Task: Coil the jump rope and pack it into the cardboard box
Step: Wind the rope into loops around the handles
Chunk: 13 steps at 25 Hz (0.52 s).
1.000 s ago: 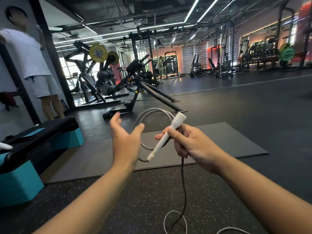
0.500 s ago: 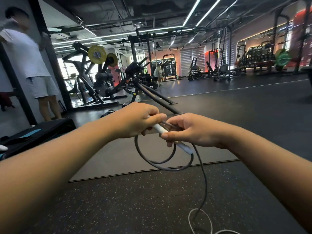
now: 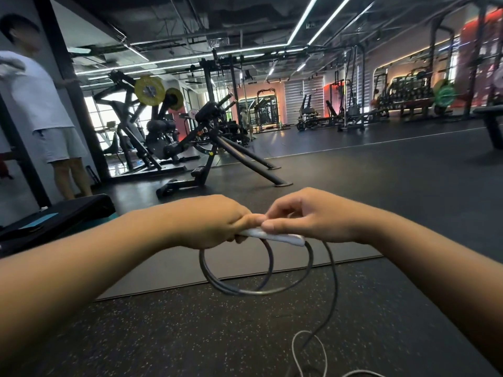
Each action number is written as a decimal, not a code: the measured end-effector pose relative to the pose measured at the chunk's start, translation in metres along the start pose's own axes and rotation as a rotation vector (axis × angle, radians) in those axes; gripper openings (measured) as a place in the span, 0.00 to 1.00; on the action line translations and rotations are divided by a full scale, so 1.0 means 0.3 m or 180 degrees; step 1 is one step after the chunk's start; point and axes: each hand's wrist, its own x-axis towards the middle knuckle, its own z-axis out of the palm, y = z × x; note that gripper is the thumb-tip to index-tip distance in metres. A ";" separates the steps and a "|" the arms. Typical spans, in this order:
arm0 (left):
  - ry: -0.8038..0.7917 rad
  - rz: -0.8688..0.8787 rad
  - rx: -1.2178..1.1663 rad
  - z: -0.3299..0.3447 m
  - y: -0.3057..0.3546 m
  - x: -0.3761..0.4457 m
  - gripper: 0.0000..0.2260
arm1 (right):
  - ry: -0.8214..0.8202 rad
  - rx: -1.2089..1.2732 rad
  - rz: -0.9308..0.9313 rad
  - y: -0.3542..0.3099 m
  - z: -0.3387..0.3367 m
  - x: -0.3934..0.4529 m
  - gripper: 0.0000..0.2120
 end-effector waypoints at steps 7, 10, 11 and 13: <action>0.0712 -0.0515 -0.1738 0.032 -0.220 -0.080 0.27 | 0.0648 0.1218 0.0852 0.190 -0.017 -0.133 0.24; 0.0967 -0.0352 -0.2834 0.097 -0.172 -0.049 0.24 | 0.0731 0.2031 0.0774 0.165 0.102 -0.103 0.25; 0.1073 -0.0306 -0.2972 0.108 -0.136 -0.033 0.21 | 0.0797 0.2182 0.0743 0.152 0.141 -0.089 0.25; 0.1213 -0.0256 -0.3043 0.124 -0.068 -0.007 0.18 | 0.0901 0.2367 0.0672 0.124 0.207 -0.061 0.29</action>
